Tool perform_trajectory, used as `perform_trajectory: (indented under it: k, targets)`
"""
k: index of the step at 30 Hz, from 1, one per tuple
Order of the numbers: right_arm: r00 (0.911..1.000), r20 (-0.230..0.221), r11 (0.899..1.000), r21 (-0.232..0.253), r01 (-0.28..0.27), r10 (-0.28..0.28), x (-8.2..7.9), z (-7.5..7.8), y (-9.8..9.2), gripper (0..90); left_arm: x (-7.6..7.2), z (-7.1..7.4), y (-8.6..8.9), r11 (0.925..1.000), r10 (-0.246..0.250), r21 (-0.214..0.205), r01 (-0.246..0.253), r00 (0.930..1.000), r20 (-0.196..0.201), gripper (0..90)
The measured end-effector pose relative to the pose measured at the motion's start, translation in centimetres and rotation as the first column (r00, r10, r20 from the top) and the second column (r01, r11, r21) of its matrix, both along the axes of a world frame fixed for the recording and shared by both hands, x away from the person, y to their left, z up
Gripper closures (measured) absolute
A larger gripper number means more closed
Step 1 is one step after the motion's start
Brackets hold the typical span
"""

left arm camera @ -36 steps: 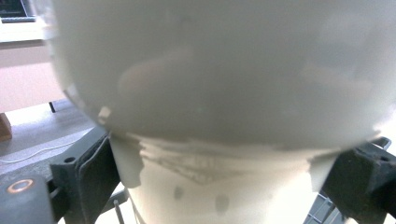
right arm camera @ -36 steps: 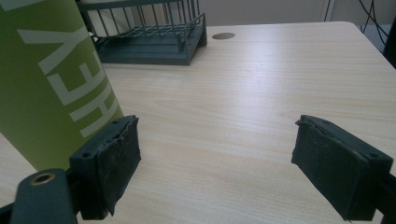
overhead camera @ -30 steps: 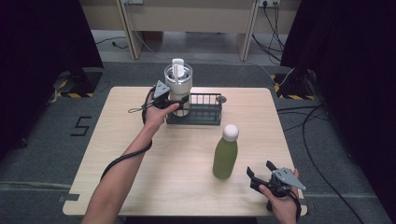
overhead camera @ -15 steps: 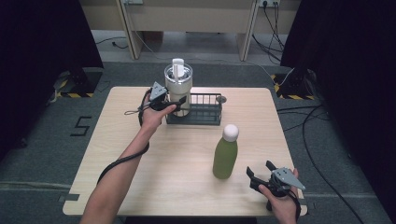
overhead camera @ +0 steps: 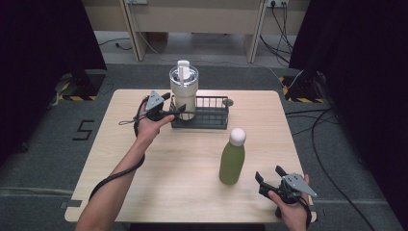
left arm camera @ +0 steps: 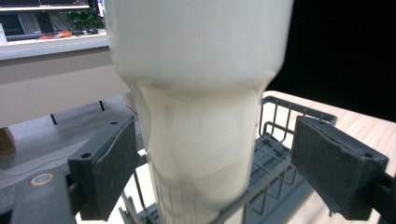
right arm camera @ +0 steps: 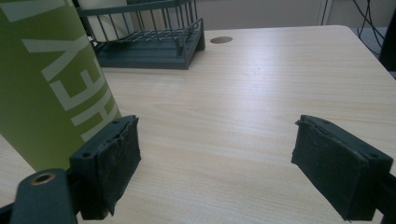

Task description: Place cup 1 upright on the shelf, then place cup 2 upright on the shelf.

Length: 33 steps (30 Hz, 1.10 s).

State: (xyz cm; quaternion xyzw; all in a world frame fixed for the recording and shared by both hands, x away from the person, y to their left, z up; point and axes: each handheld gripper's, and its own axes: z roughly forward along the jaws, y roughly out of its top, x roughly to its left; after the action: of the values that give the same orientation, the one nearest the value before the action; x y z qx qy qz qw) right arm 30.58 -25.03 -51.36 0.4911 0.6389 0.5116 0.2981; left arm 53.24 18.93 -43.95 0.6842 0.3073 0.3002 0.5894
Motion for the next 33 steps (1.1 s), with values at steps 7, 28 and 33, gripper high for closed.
perform_trajectory:
  k: [7, 28, 33]
  targets:
    - [0.9994, 0.032, 1.000, 0.005, -0.010, 0.010, -0.3, 0.7, 0.2, 14.8, -1.2, -0.5, 2.0, 0.9994, 0.026, -0.025, -0.026, 0.9996, -0.014, 14.3]
    - [0.9893, 0.091, 0.993, -0.017, -0.113, 0.114, -0.9, 2.3, 1.8, 10.0, -4.7, -0.5, 3.7, 0.9991, 0.013, -0.041, -0.012, 0.9999, 0.005, 14.2]
    - [0.9842, 0.122, 0.992, -0.014, -0.127, 0.128, -1.2, 3.3, 2.3, 9.0, -6.0, -0.6, 4.6, 0.9989, 0.019, -0.044, -0.019, 0.9998, 0.009, 14.1]
